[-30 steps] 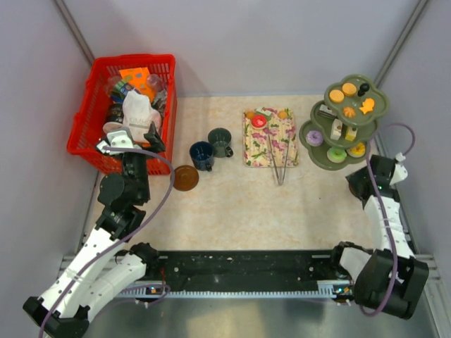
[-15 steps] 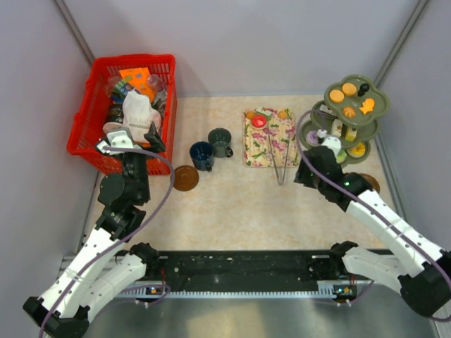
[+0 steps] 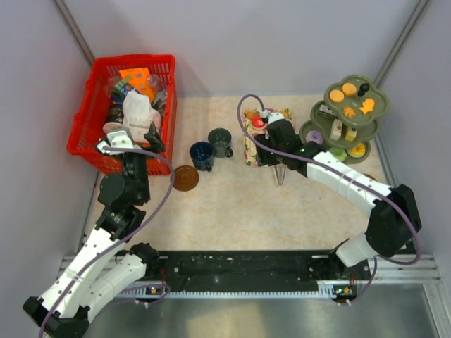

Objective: Serve the afternoon tea
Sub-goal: Pick up the cup at the center of the board.

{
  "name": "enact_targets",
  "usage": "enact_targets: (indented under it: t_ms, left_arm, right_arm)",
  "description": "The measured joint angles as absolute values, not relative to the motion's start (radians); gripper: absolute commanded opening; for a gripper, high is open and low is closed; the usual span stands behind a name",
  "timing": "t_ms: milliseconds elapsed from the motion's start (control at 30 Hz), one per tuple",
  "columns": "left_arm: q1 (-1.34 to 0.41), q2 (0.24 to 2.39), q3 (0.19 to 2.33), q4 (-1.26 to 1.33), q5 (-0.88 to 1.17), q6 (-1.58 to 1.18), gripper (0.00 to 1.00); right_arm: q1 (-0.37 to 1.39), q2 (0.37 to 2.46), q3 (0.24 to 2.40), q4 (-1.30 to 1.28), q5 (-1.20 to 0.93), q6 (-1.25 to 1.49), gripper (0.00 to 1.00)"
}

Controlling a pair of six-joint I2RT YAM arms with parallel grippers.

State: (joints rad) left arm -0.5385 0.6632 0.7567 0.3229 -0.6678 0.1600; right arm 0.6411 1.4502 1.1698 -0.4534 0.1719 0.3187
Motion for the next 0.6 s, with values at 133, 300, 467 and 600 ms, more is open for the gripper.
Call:
enact_targets:
  t_ms: [133,300,467,600]
  left_arm:
    - [-0.538,0.663,0.757,0.325,-0.671,0.162,0.92]
    - [-0.538,0.663,0.751,0.34,-0.672,0.17,0.92]
    - [-0.538,0.664,0.741,0.348,-0.675,0.184,0.92]
    - [-0.538,0.664,0.738,0.357,-0.679,0.191,0.92]
  right_arm:
    - [0.648,1.552,1.217,-0.384,0.12,0.259,0.54]
    - [0.669,1.699,1.297,-0.319,0.073,0.2,0.52]
    - [0.695,1.847,1.382,-0.272,0.064,0.157,0.47]
    - [0.704,1.936,1.426,-0.256,0.072,0.133,0.45]
